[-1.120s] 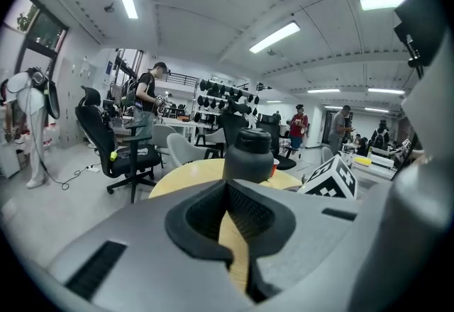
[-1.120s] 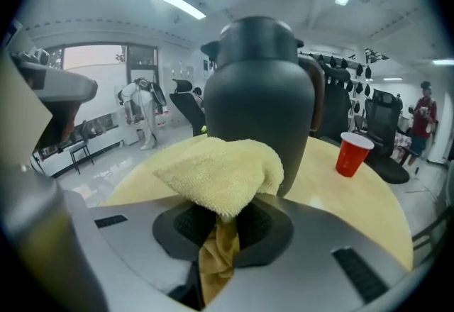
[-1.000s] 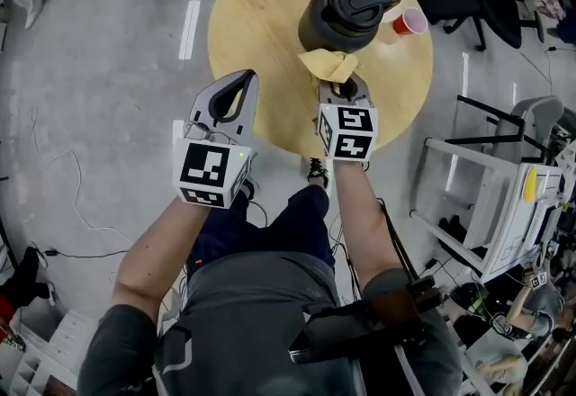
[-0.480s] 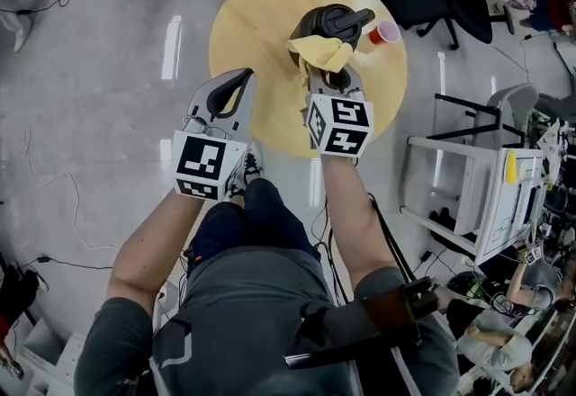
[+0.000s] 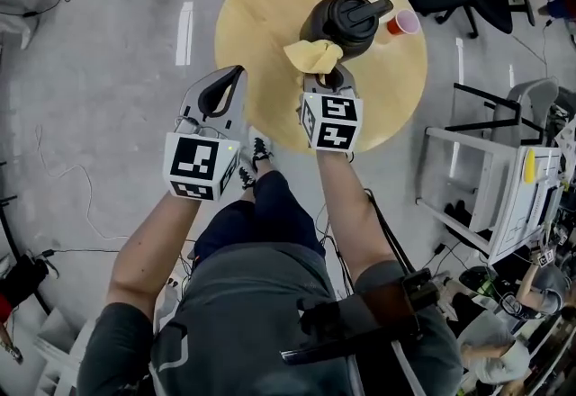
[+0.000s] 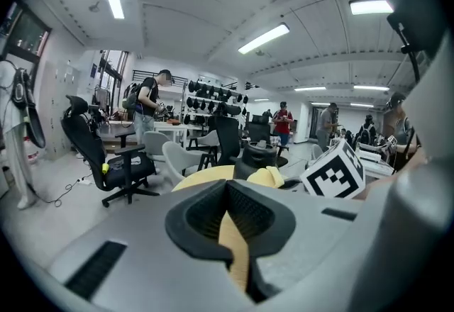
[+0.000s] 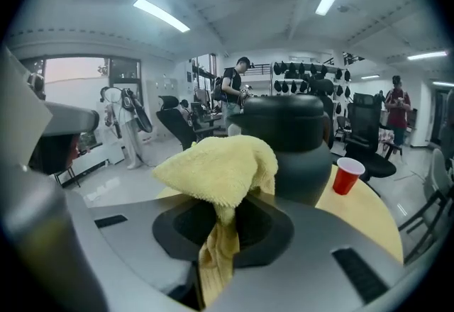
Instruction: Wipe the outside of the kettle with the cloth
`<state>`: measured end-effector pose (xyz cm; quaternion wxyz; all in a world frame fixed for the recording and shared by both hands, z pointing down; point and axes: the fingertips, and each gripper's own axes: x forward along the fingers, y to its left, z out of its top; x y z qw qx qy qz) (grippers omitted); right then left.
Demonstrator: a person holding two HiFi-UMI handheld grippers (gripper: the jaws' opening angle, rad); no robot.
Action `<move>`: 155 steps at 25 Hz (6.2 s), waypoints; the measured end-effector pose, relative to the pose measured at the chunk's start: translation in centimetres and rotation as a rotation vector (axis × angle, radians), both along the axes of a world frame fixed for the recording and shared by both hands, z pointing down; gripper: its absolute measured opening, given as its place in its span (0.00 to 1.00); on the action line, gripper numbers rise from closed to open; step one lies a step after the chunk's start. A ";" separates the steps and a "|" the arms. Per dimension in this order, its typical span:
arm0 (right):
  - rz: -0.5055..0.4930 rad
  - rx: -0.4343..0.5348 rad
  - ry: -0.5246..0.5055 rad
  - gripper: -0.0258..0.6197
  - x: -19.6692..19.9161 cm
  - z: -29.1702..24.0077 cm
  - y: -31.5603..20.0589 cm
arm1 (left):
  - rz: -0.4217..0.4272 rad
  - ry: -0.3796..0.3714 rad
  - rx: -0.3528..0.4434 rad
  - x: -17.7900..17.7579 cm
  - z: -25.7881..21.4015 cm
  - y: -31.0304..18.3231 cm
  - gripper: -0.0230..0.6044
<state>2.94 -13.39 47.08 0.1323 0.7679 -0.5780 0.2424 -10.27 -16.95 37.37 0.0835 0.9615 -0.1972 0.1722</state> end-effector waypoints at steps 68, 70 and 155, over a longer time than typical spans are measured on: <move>0.633 -0.044 -0.067 0.15 0.6 9.6 -2.6 | 1.500 0.202 0.193 27.8 -0.3 -3.0 0.05; 0.640 -0.037 -0.069 0.15 0.5 8.9 -2.9 | 1.569 0.199 0.208 28.6 0.7 -2.5 0.05; 0.639 -0.105 -0.050 0.14 5.9 8.1 1.1 | 0.789 -0.104 -0.067 15.0 4.9 -9.5 0.23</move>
